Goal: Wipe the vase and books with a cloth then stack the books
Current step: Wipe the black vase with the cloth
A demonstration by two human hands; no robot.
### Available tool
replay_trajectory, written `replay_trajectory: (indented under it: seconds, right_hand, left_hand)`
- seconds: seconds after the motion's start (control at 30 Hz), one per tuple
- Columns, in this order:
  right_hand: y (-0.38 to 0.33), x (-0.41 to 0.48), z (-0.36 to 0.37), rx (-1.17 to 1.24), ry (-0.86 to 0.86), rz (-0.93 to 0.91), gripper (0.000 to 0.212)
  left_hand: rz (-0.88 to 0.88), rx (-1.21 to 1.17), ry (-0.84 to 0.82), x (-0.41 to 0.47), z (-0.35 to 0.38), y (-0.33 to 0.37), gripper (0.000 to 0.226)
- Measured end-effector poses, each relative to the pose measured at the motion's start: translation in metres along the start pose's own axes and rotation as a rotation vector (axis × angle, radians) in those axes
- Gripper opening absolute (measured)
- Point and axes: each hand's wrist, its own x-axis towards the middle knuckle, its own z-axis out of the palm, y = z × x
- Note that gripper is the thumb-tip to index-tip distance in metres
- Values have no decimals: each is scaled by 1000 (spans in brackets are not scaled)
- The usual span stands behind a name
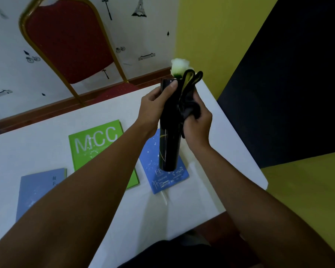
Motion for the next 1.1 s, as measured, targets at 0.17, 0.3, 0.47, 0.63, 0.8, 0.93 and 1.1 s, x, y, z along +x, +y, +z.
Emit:
replay_trajectory:
  seconds: [0.17, 0.3, 0.47, 0.63, 0.8, 0.93, 1.1]
  right_hand:
    - [15, -31, -16, -110, -169, -169, 84]
    - [56, -77, -39, -273, -353, -397, 86]
    - [73, -109, -52, -240, -331, -360, 82]
    - [31, -53, -30, -115, -92, -114, 95]
    - [5, -12, -31, -120, -76, -10, 78]
    - [14, -37, -40, -164, -191, -119, 83]
    - [45, -88, -42, -322, -269, -357, 81]
  left_hand:
    - [-35, 162, 89, 11, 7, 9, 66]
    - [-54, 182, 145, 15, 2, 15, 74]
    - [2, 247, 153, 7, 5, 7, 65]
    - [30, 220, 88, 0, 18, -5, 56]
    - [-30, 75, 70, -4, 18, -1, 75]
    - [16, 93, 142, -1, 18, 5, 60]
    - [-8, 100, 126, 4, 18, 9, 66]
